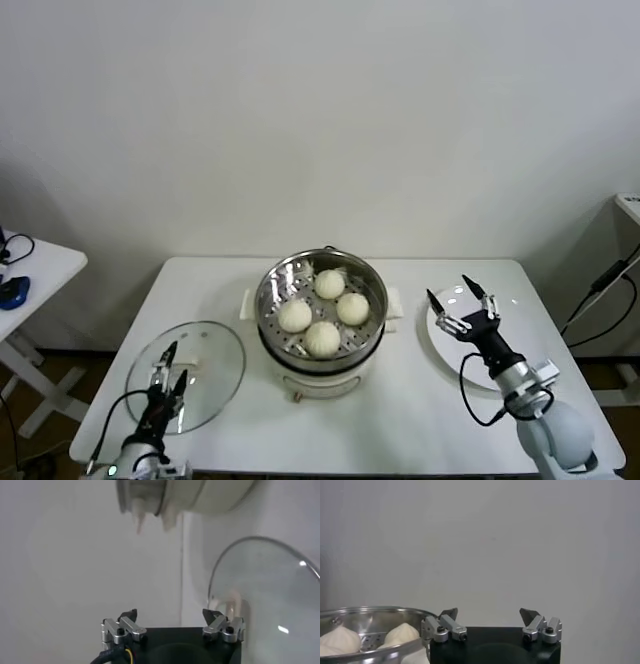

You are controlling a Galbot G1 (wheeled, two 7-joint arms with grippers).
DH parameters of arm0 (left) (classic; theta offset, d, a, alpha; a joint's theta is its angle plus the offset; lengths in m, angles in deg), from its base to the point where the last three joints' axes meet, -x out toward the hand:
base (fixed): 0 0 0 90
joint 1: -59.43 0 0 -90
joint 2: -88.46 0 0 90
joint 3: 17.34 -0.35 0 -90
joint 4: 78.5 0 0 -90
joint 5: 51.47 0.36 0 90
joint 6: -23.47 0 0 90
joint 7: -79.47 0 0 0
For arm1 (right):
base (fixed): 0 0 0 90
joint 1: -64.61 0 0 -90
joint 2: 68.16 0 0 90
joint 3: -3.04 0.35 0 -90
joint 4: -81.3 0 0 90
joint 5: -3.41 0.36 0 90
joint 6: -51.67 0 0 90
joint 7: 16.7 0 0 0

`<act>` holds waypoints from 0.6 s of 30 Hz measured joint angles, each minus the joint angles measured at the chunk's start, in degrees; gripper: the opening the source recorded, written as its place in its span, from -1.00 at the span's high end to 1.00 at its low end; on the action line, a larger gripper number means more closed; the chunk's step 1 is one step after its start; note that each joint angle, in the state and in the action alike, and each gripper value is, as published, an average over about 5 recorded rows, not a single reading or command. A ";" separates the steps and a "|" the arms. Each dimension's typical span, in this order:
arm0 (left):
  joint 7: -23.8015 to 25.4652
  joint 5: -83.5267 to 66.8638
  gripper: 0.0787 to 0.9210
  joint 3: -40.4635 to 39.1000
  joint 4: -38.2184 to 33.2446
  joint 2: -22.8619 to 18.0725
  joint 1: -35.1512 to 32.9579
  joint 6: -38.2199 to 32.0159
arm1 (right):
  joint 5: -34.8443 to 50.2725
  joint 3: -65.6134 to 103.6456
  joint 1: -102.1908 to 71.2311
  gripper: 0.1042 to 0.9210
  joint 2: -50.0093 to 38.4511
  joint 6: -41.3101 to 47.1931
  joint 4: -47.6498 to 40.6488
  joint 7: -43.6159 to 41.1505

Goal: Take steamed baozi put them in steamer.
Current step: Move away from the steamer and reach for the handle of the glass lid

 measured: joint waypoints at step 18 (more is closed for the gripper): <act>0.07 2.75 -0.77 0.68 10.67 -0.22 8.64 1.44 | -2.23 0.63 -0.20 -0.76 2.50 -0.07 -1.35 0.52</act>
